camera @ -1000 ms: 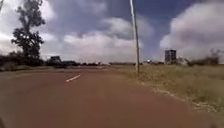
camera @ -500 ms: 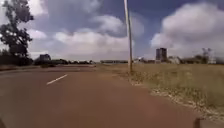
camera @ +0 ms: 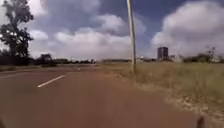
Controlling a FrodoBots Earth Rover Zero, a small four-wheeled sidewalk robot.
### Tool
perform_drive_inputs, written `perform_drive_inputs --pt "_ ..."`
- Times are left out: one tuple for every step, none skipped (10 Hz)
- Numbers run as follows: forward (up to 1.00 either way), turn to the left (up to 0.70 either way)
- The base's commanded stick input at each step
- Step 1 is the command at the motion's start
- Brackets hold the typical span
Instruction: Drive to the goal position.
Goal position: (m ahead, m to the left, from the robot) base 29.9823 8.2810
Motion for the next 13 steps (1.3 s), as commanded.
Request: perform_drive_inputs --pt "1.00 0.14" --pt "1.00 0.34" --pt "1.00 0.40" --pt "1.00 0.40" --pt "1.00 0.24" --pt "1.00 0.04" --pt "1.00 0.00" --pt "1.00 0.00" --pt "1.00 0.00" --pt "1.00 0.00" --pt "1.00 0.00" --pt "1.00 0.00" --pt "1.00 0.00"
